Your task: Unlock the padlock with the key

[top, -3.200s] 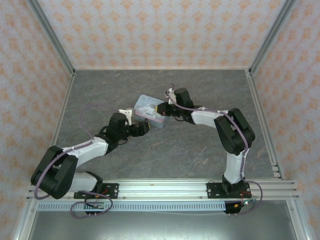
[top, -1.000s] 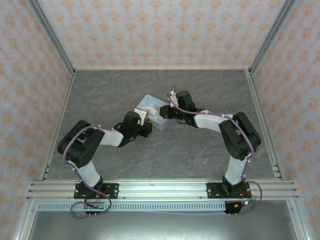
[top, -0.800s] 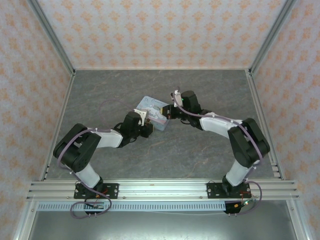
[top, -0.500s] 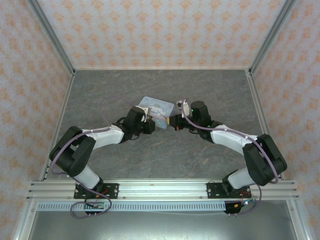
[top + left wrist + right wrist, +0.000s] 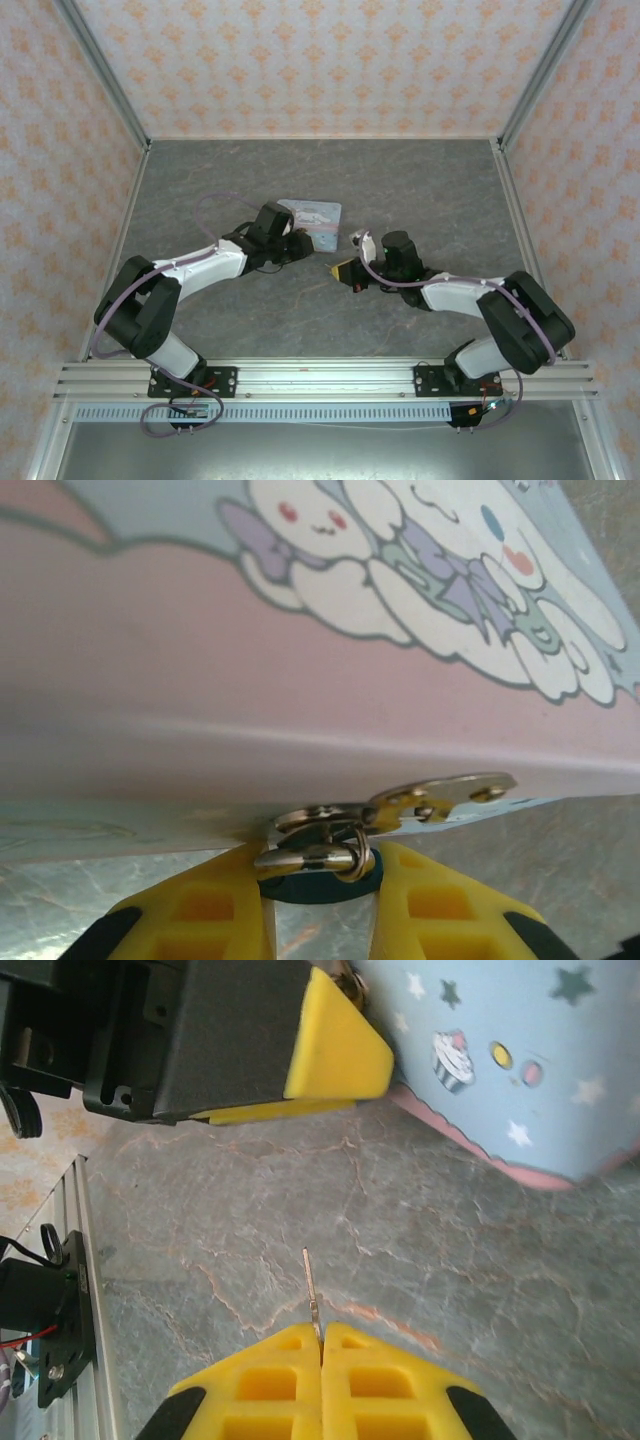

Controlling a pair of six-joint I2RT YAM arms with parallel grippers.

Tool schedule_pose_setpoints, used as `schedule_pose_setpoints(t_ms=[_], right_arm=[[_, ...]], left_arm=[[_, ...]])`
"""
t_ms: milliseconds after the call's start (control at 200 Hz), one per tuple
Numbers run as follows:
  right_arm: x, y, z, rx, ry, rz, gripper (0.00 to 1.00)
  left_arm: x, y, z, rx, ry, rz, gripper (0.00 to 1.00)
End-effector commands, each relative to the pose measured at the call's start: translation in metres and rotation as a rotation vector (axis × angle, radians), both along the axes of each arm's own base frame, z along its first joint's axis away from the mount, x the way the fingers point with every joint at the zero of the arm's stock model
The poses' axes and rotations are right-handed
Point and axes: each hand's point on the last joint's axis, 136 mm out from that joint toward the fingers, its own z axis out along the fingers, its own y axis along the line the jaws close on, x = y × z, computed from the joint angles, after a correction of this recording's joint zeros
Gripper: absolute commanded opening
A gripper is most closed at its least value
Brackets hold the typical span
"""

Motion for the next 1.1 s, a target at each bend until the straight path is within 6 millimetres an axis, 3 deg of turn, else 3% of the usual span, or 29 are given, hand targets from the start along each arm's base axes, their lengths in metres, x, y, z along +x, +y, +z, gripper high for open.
schedule_pose_setpoints(t_ms=[0, 365, 1091], right_arm=[[0.008, 0.012, 0.013, 0.075, -0.089, 0.01, 0.0], [0.024, 0.026, 0.004, 0.099, -0.09, 0.005, 0.0], [0.037, 0.031, 0.006, 0.124, -0.101, -0.007, 0.0]], left_arm=[[0.002, -0.014, 0.028, -0.099, 0.022, 0.022, 0.0], [-0.003, -0.02, 0.032, -0.119, 0.066, 0.011, 0.0], [-0.007, -0.021, 0.028, -0.097, 0.08, -0.016, 0.0]])
